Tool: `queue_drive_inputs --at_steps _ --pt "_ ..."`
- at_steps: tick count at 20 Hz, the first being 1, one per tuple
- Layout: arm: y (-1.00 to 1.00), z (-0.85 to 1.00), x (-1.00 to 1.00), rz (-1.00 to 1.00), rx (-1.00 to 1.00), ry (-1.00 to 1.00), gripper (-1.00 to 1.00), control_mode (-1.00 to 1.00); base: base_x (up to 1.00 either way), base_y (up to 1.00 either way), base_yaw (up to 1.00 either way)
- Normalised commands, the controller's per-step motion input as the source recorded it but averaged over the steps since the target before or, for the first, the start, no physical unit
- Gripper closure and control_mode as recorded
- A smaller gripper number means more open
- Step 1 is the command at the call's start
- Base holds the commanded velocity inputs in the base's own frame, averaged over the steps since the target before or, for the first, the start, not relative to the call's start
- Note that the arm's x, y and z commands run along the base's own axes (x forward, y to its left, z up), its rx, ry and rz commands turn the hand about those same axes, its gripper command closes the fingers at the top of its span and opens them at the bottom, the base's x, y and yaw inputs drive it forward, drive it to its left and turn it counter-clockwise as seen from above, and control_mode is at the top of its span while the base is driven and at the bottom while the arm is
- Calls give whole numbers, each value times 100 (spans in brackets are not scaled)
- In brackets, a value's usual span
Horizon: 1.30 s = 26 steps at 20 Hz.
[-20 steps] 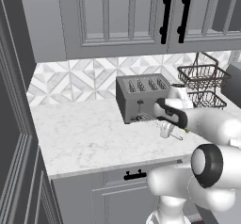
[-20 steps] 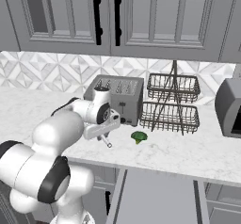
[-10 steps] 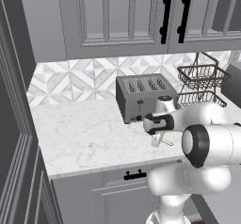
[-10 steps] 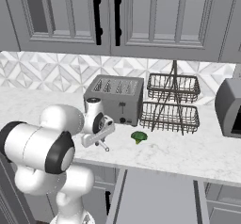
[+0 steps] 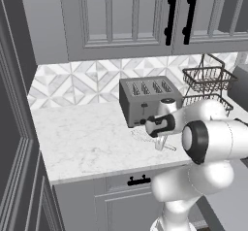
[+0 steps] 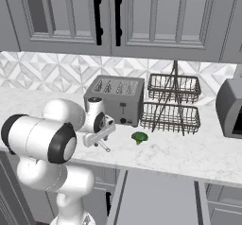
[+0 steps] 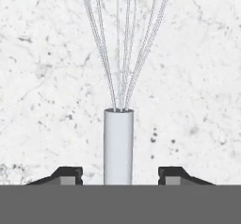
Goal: Pick the whisk from the drawer and place it on the counter.
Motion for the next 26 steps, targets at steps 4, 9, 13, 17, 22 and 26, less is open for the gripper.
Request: queue_drive_inputs --at_steps 4,9,13,17,22,26 --pt "-6 45 0 -7 0 -7 -100 -100 0 0 0" --pt "-13 100 -30 -27 0 -7 -100 -100 0 0 0" --pt "11 100 -41 -34 0 -11 -100 -100 0 0 0" --pt "26 77 -81 -40 2 -16 -100 -100 0 0 0" --pt "34 87 -81 -40 2 -25 -100 -100 0 0 0" --pt "28 83 -82 -31 2 -23 -100 -100 0 0 0"
